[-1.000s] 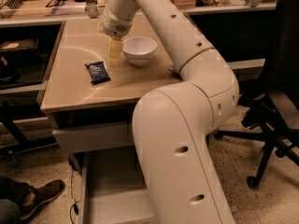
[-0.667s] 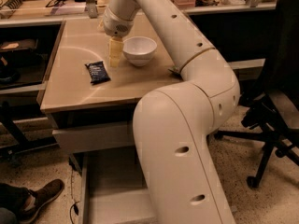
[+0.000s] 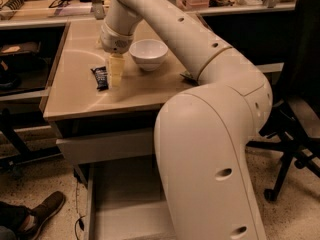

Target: Place rxbar blueberry into middle drawer

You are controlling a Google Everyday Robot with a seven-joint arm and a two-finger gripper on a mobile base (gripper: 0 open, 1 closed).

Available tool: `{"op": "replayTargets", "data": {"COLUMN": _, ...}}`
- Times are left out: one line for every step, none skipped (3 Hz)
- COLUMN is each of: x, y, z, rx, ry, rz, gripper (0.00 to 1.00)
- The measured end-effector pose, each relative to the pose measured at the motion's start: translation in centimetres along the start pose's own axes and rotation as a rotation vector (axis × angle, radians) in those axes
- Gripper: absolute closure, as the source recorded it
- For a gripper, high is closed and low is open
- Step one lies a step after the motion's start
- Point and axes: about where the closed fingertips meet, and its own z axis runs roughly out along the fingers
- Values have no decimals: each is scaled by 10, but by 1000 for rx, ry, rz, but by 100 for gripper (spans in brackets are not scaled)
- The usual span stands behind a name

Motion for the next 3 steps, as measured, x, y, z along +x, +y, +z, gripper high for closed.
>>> {"op": "replayTargets", "data": {"x": 0, "y": 2, "z": 5, "rx": -10, "ry": 1, "rz": 0, "gripper": 0}}
{"op": "replayTargets", "data": {"x": 1, "y": -3, "z": 13, "rx": -18, "ry": -10, "rz": 1, "gripper": 0}}
{"op": "replayTargets", "data": {"x": 2, "y": -10, "z": 21, "rx": -32, "ry": -16, "rz": 0, "gripper": 0}}
